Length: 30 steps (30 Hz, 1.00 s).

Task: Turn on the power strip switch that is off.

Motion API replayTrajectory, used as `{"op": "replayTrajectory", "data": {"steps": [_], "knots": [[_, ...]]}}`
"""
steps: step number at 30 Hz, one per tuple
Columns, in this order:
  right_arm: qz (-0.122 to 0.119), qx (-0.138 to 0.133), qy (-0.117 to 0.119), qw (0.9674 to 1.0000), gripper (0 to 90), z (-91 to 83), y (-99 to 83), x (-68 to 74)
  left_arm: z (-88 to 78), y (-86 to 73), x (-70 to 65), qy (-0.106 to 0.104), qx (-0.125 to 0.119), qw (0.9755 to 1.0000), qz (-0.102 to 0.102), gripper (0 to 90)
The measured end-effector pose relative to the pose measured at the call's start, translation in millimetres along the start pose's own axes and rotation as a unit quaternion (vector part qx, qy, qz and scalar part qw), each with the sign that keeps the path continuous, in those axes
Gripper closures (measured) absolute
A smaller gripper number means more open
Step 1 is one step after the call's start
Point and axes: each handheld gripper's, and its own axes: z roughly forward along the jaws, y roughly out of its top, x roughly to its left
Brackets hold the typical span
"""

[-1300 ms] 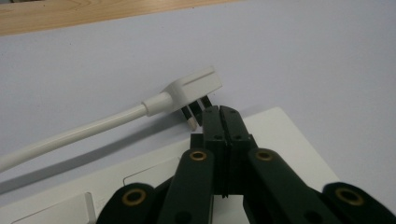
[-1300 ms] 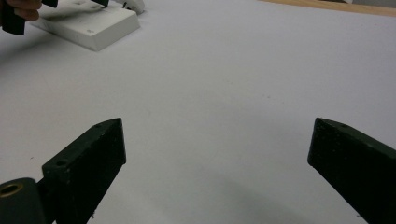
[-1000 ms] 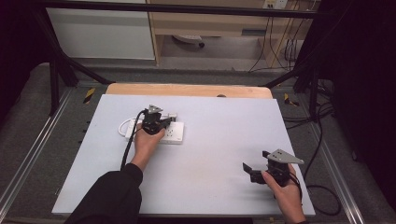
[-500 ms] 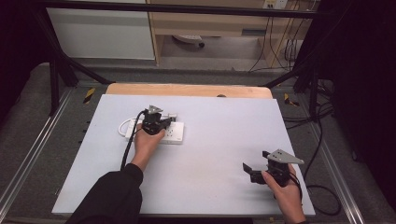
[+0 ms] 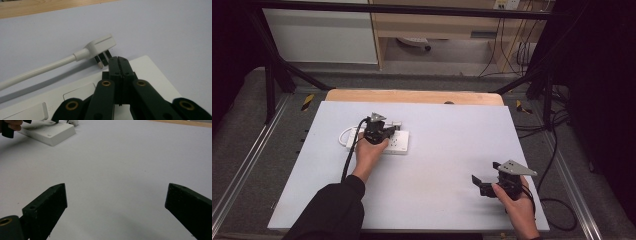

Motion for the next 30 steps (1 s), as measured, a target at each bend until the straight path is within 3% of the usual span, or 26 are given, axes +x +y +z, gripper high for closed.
{"op": "replayTrajectory", "data": {"steps": [4, 5, 8, 11, 30], "knots": [[-0.002, 0.001, 0.0, 1.0, 4.5, 0.2, -0.1, -0.1, -0.1, -0.4, 0.6, 0.013, 0.005, 0.9999, 0.007, 90.0], [-0.001, 0.001, 0.0, 1.0, 4.4, 0.1, -0.1, 0.0, -1.3, -0.7, 4.1, 0.014, 0.006, 0.9999, -0.003, 90.0], [-0.002, 0.001, 0.0, 1.0, 4.4, 0.3, -0.1, -0.1, -1.6, -1.9, 7.2, 0.004, 0.003, 0.9999, -0.013, 90.0], [-0.002, 0.001, 0.0, 1.0, 4.4, 0.3, 0.1, 0.0, -1.6, -3.8, 6.5, 0.004, -0.005, 1.0, -0.002, 90.0], [0.0, -0.003, 0.001, 1.0, 4.3, -0.4, 0.3, -0.6, 0.0, -4.8, 5.2, 0.005, -0.016, 0.9999, -0.003, 90.0]]}}
